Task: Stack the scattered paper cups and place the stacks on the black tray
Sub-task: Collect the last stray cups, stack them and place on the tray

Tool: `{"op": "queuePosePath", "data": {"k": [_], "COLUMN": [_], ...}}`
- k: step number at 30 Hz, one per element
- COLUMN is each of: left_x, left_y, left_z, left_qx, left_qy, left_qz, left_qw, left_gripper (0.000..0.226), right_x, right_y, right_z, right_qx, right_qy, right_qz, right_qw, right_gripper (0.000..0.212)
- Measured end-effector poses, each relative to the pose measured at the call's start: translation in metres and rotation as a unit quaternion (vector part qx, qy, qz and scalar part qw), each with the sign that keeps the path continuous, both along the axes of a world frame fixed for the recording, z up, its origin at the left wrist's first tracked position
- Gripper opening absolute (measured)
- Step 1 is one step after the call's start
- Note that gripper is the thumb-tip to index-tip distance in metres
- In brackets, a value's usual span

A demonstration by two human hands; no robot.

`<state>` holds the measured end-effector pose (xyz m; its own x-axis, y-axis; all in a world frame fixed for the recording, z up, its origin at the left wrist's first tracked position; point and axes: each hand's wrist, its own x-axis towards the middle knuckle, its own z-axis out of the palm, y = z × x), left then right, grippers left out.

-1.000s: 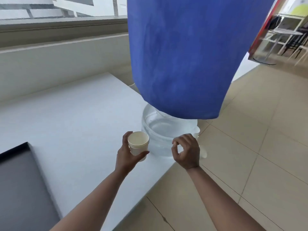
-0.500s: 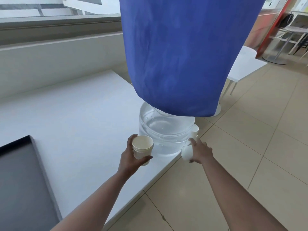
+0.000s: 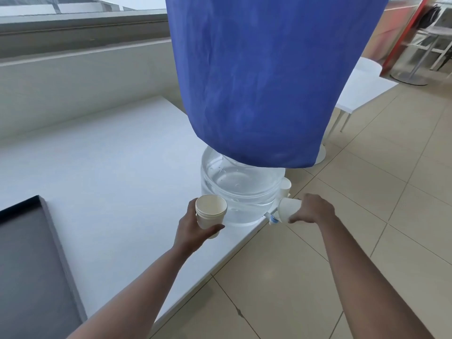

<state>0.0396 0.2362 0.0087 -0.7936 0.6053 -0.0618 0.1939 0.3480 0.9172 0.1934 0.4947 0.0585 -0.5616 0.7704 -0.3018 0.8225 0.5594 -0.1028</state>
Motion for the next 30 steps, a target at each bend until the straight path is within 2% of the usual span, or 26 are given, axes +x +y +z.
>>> {"op": "queuePosePath", "data": {"k": [2,5,9,12,14,17,20,24,26,30], "left_x": [0.001,0.003,0.007,0.012,0.015,0.018,0.018,0.016,0.016,0.017], "left_y": [0.001,0.002,0.002,0.002,0.001,-0.003,-0.007,-0.013,-0.014,-0.013], "left_z": [0.000,-0.001,0.000,0.001,0.002,0.003,0.006,0.006,0.004,0.005], "left_qx": [0.001,0.006,0.013,0.016,0.015,0.022,0.029,0.025,0.024,0.018], "left_qy": [-0.002,-0.008,-0.016,-0.019,-0.020,-0.034,-0.048,-0.046,-0.053,-0.051], "left_qz": [0.000,0.002,0.007,-0.002,-0.013,-0.014,-0.009,-0.013,-0.017,-0.027], "left_qw": [1.000,1.000,1.000,1.000,1.000,0.999,0.998,0.999,0.998,0.998], "left_gripper": [0.081,0.079,0.077,0.075,0.074,0.072,0.073,0.069,0.067,0.070], "right_x": [0.009,0.019,0.017,0.007,-0.001,-0.015,-0.032,-0.048,-0.052,-0.057], "right_y": [0.007,0.002,-0.022,-0.046,-0.066,-0.096,-0.118,-0.130,-0.135,-0.147], "right_z": [0.015,0.034,0.035,0.030,0.029,0.024,0.016,0.007,0.004,-0.006], "right_qx": [-0.161,-0.345,-0.481,-0.544,-0.567,-0.550,-0.469,-0.395,-0.372,-0.334], "right_qy": [0.063,0.131,0.256,0.362,0.379,0.374,0.437,0.532,0.538,0.504], "right_qz": [-0.032,-0.008,0.040,0.042,0.076,0.128,0.116,0.088,0.091,0.108], "right_qw": [0.984,0.929,0.838,0.755,0.728,0.736,0.759,0.744,0.751,0.789], "right_gripper": [0.064,0.054,0.066,0.064,0.060,0.063,0.074,0.080,0.080,0.080]}}
